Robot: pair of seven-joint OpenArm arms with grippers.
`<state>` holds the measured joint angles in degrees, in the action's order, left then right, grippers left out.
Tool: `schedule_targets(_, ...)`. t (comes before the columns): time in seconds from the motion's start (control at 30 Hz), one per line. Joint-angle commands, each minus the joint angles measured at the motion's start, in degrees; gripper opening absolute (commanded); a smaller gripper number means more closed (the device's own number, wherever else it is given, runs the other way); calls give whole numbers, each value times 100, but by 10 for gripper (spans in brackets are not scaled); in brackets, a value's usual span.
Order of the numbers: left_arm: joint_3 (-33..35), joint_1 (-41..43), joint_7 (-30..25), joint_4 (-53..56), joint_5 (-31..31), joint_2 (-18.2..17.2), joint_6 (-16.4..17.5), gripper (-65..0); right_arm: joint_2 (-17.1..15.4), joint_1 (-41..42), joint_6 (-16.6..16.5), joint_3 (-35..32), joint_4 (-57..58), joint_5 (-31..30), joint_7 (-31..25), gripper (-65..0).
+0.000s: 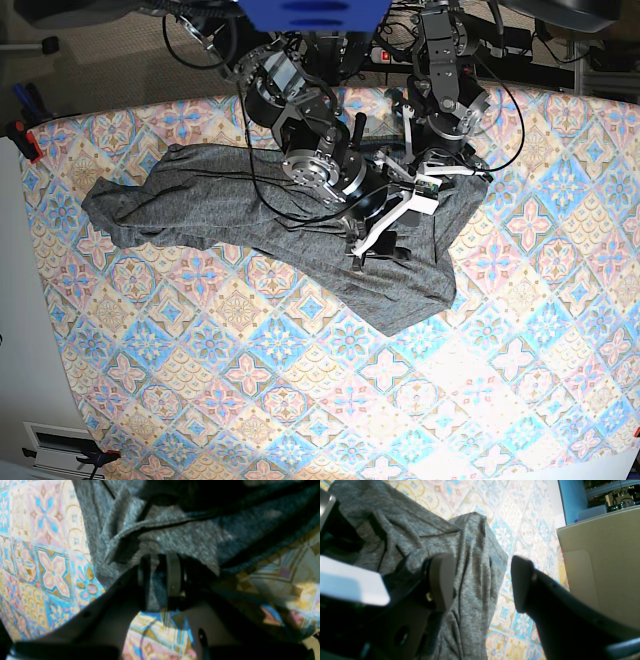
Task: Layout the t-shirt on the table in an organized manner, then fold the t-shirt properly
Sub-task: 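Drag the grasped fabric with the right gripper toward the left gripper, then grasp the shirt with both grippers near the shirt middle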
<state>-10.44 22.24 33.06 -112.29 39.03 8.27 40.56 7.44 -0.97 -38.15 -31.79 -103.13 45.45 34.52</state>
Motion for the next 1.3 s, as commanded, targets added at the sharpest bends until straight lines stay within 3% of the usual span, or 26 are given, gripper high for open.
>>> schedule_targets(0.0, 72, -92, -427, -362, -320, 73, -56, -539, 95, -13, -185, -78, -56, -339, -292, -287)
schedule_targets(0.13, 72, 93, -436, -837, -1032, 73, -56, -539, 95, 31, -185, 27, -38, -339, -292, -287)
schedule_targets(0.27, -33, 93, -444, -855, -1252, 73, -56, -539, 95, 286, -185, 520, -30, -418, -292, -287)
schedule_targets(0.47, -306, 31, -479, -863, -1665, 73, -56, -539, 95, 893, -185, 1399, 129, -1517, -257, -287)
schedule_targets(0.7, -1035, -162, -1315, -863, -2509, 73, -56, -538, 95, 1438, -185, 1953, 1271, -1736, -292, -287)
schedule_targets(0.9, -1220, -259, -1411, -855, -2588, 73, -56, -537, 95, 1684, -185, 1962, 2195, -1736, -327, -287)
schedule_targets(1.27, -1800, -338, -1411, -855, -2606, 73, -56, -537, 95, 1772, -185, 2041, 3803, -1710, -1206, -287)
